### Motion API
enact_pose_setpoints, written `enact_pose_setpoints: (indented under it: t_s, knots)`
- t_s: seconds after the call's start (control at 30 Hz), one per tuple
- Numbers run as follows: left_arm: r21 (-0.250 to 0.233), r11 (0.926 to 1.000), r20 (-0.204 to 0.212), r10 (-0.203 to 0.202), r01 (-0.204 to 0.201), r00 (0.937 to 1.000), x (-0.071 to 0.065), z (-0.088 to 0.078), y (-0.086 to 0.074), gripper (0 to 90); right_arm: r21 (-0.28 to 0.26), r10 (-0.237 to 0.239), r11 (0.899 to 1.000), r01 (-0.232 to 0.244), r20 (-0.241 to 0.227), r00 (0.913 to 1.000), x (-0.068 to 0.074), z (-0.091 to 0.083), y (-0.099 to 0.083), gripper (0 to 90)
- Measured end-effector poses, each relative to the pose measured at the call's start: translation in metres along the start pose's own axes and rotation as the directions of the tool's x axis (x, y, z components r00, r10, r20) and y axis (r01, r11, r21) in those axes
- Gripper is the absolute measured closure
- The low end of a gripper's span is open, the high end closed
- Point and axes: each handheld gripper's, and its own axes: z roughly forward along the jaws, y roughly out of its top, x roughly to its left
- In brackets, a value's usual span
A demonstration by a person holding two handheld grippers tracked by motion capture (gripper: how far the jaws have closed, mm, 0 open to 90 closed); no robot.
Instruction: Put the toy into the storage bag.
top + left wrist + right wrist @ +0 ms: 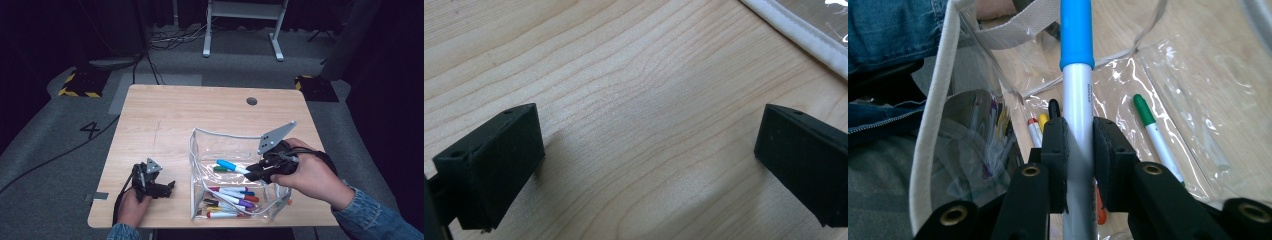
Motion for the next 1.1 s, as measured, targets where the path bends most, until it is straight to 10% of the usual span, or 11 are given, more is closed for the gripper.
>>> enact_pose_setpoints:
  t_s: [0.47, 1.1]
  knots:
    - [0.0, 1.0, 0.0, 0.0, 0.0, 1.0, 0.0, 0.0, 0.0, 0.0, 0.146, -0.045, 0.988, 0.051, -0.045, 0.998, -0.003, 0.049, 0.023, 77.1]
    - [0.0, 1.0, -0.001, -0.001, 0.001, 1.0, 0.0, 0.0, 0.0, 0.0, 0.307, -0.04, 0.949, 0.067, -0.091, 0.995, -0.01, 0.101, 0.007, 77.0]
